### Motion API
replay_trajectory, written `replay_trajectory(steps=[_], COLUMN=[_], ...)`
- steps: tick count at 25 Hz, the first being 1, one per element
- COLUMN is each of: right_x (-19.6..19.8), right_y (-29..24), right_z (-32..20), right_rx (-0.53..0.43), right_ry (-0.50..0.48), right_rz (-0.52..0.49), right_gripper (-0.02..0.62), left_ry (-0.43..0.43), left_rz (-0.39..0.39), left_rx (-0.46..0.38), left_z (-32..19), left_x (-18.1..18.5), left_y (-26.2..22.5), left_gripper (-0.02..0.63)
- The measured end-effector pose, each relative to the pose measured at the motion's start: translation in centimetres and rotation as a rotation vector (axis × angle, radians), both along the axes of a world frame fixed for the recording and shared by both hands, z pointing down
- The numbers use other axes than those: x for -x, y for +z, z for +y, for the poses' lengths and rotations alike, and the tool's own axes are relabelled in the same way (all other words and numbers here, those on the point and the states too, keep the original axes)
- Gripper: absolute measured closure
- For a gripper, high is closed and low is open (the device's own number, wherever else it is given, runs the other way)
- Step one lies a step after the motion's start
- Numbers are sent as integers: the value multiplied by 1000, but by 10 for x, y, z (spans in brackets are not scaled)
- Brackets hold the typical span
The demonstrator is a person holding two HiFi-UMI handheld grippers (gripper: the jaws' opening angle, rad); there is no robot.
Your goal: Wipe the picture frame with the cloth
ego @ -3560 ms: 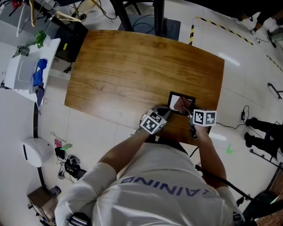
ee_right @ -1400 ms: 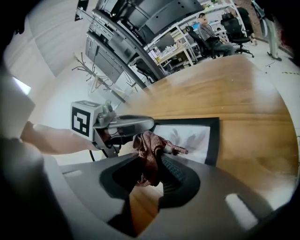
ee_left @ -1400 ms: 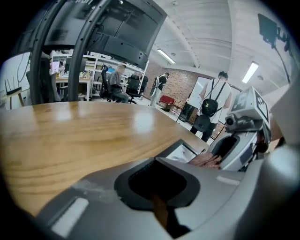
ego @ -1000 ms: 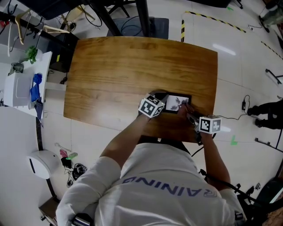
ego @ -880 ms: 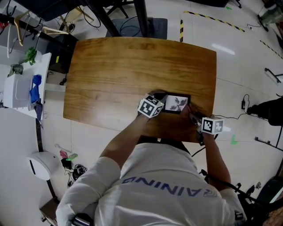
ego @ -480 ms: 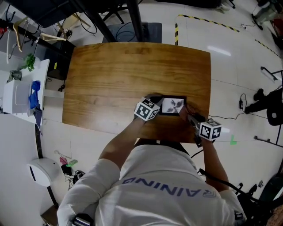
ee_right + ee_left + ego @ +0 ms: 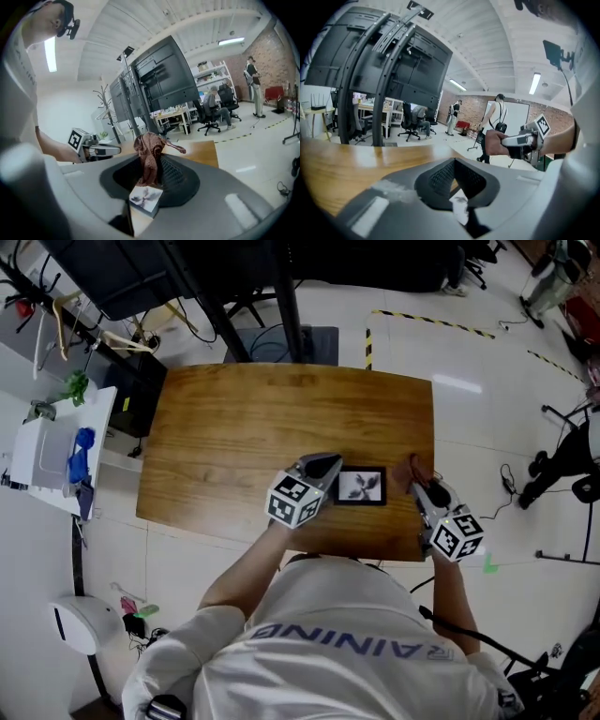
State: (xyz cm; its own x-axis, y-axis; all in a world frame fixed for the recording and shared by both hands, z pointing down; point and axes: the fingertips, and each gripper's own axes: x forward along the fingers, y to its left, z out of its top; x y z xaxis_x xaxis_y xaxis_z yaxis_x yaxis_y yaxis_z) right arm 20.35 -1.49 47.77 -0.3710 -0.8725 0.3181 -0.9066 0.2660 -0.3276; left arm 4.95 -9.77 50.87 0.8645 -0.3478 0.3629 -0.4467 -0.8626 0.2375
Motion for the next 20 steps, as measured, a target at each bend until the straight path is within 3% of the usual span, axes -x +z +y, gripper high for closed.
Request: replay_trajectory(steps=[9,15,20], right_x=[-30,-38,-32], right_y=[-102,-108,-106], right_z=[-8,-5,-3], right_rx=[-211,-217,-218], right_ry=[31,50,38], right_rz=[150,167,159], right_gripper=[488,491,491], left_ry=[-99,-171,-195], left_rz=[99,145,153], left_rx=[-157,-238,-225], left_z=[3,-6,-4], left_x=[32,48,53], left_y=[-90,-125,-122], left_gripper=[601,601,601])
